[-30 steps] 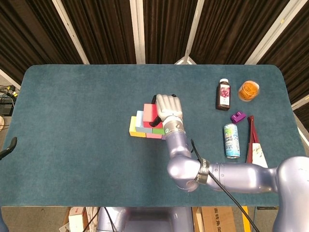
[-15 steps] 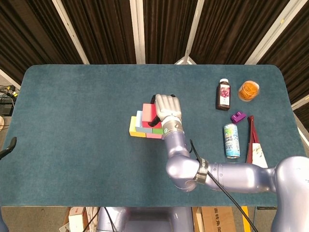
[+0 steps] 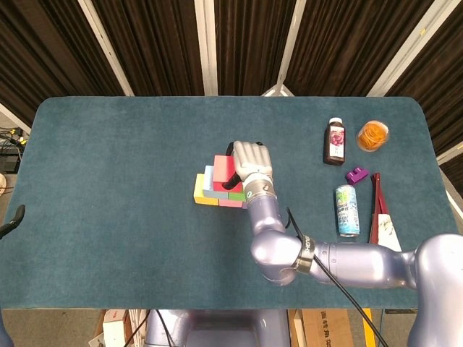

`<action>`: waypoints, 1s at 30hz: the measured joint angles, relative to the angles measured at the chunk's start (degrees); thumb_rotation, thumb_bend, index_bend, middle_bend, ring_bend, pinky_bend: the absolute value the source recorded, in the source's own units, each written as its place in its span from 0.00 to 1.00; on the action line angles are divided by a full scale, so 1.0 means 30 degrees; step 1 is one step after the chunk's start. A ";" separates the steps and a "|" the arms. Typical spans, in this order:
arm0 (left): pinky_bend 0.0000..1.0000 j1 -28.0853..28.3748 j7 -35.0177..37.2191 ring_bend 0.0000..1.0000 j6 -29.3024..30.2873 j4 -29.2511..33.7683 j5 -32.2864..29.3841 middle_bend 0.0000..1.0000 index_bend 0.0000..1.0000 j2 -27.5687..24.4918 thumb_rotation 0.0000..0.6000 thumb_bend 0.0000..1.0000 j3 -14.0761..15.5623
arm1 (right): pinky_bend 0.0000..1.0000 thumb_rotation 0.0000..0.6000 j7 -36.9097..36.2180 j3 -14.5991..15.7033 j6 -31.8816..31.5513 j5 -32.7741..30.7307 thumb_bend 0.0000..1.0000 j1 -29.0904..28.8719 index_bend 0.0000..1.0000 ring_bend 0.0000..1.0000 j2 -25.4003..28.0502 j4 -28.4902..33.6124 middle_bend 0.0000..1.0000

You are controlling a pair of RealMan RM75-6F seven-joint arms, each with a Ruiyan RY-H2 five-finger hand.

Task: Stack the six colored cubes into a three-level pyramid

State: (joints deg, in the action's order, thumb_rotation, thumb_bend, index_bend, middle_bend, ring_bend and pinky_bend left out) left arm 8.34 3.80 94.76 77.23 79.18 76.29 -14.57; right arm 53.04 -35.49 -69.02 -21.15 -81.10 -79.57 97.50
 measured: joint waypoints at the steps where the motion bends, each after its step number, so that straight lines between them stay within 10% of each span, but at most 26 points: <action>1: 0.00 0.0001 0.0001 0.00 -0.0004 0.0002 -0.0006 0.00 0.13 -0.0002 1.00 0.32 -0.0004 | 0.13 1.00 0.0023 -0.0012 0.0005 -0.0013 0.20 0.0009 0.42 0.30 0.0006 0.0001 0.37; 30: 0.00 0.0022 -0.0126 0.00 -0.0012 -0.0036 -0.0026 0.00 0.13 0.0068 1.00 0.32 -0.0014 | 0.13 1.00 0.0367 -0.0354 -0.0069 -0.0063 0.20 0.0144 0.37 0.26 -0.0038 0.0028 0.32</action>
State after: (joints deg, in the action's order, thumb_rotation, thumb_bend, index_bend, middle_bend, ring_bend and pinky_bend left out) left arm 8.41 3.42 94.72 77.12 79.10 76.49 -14.61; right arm 54.15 -36.55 -69.22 -21.34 -80.67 -79.68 97.59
